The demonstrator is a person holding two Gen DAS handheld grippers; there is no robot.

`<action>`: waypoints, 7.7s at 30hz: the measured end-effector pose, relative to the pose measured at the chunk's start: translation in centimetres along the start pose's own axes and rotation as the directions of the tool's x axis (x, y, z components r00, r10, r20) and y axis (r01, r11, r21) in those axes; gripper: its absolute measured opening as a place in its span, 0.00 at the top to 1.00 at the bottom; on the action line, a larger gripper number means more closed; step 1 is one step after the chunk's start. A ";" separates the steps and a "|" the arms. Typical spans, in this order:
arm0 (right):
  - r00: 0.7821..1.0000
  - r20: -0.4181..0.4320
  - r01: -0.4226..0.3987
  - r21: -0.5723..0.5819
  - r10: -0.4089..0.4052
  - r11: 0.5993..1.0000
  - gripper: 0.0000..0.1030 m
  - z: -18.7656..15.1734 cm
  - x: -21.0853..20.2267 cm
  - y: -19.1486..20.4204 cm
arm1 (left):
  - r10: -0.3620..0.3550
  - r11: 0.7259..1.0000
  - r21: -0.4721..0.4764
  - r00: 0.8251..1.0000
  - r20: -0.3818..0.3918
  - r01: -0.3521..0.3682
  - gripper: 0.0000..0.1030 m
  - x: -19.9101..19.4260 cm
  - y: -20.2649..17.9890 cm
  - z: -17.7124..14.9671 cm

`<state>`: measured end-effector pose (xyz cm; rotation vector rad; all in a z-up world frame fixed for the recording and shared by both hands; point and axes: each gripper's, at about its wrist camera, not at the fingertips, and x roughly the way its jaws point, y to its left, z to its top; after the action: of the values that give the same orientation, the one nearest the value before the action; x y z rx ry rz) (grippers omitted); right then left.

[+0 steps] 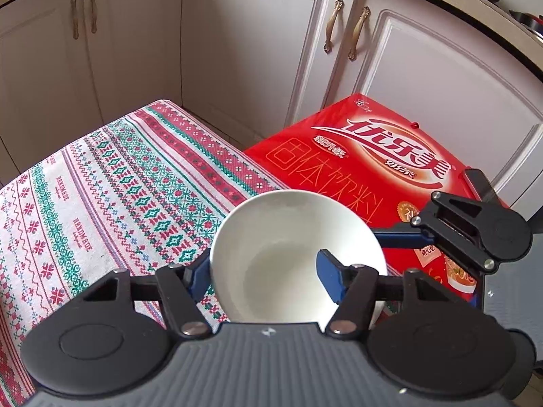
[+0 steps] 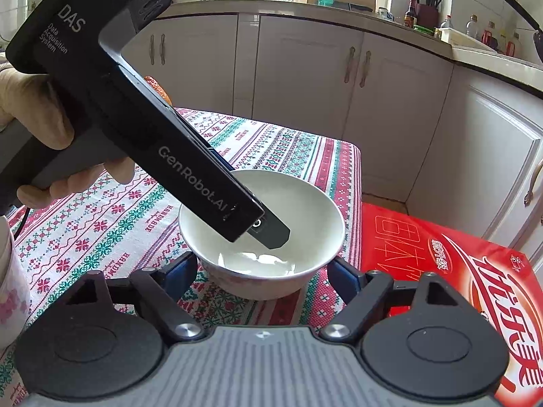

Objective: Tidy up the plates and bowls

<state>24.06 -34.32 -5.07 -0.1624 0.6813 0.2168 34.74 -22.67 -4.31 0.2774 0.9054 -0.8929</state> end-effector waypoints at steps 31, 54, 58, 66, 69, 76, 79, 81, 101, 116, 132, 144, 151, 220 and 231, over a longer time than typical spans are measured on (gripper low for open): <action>0.996 0.079 -0.043 -0.067 0.048 0.997 0.16 0.9 -10.3 6.3 | 0.057 0.998 0.021 0.995 0.088 -0.059 0.38 -11.7 -4.5 -4.5; 0.973 0.097 -0.195 -0.146 0.210 0.970 0.16 -0.1 -14.1 14.3 | 0.183 0.981 -0.082 0.976 0.120 -0.174 0.38 -19.7 -4.7 -13.0; 0.970 0.073 -0.220 -0.145 0.232 0.965 0.16 -0.5 -13.5 15.2 | 0.187 0.979 -0.104 0.977 0.106 -0.176 0.38 -19.5 -4.1 -14.2; 0.964 0.037 -0.258 -0.119 0.264 0.959 0.16 -1.0 -12.6 15.6 | 0.180 0.977 -0.129 0.980 0.084 -0.168 0.38 -18.8 -3.5 -15.4; 0.963 0.030 -0.263 -0.116 0.268 0.958 0.16 -1.1 -12.5 15.7 | 0.174 0.977 -0.136 0.981 0.080 -0.163 0.38 -18.7 -3.3 -15.6; 0.959 0.020 -0.281 -0.096 0.284 0.955 0.16 -1.3 -12.1 15.5 | 0.164 0.977 -0.148 0.984 0.072 -0.153 0.38 -18.3 -3.0 -16.0; 0.958 0.020 -0.284 -0.094 0.287 0.954 0.16 -1.3 -12.1 15.5 | 0.163 0.977 -0.152 0.984 0.072 -0.151 0.36 -18.2 -2.9 -16.2; 0.956 0.017 -0.290 -0.088 0.292 0.953 0.15 -1.3 -12.0 15.4 | 0.163 0.977 -0.152 0.984 0.072 -0.151 0.34 -18.1 -2.8 -16.2; 0.962 0.048 -0.260 -0.128 0.268 0.957 0.00 -2.2 -14.0 14.8 | 0.175 0.980 -0.130 0.966 0.192 -0.152 0.04 -23.6 -3.7 -18.5; 0.969 -0.030 -0.246 -0.248 0.246 0.937 0.00 -3.5 -12.7 14.6 | 0.204 0.979 0.000 0.970 0.133 -0.206 0.01 -21.5 -5.1 -24.1; 0.926 -0.187 -0.376 -0.445 0.327 0.813 0.00 -2.7 -7.9 15.0 | 0.110 0.972 0.207 0.993 0.036 -0.115 0.01 -16.4 -4.1 -23.4; 0.868 -0.312 -0.496 -0.512 0.386 0.702 0.00 -1.2 -5.7 15.3 | 0.019 0.964 0.264 1.000 -0.018 -0.014 0.02 -15.3 -2.3 -21.5; 0.846 -0.347 -0.532 -0.511 0.404 0.675 0.00 -0.6 -5.2 15.3 | -0.045 0.958 0.281 0.998 -0.042 0.055 0.04 -14.9 -1.7 -21.0; 0.735 -0.409 -0.654 -0.638 0.541 0.406 0.15 11.5 3.0 29.5 | 0.201 0.971 0.131 0.979 0.022 -0.202 0.21 -26.6 10.6 -24.6; 0.726 -0.422 -0.670 -0.612 0.543 0.420 0.15 11.2 4.5 30.0 | 0.193 0.975 0.106 0.981 0.011 -0.193 0.21 -26.2 11.6 -24.5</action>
<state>26.74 -2.29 -1.65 -0.7321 0.7619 1.2387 22.02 12.61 -0.57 0.4493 0.8158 -0.7618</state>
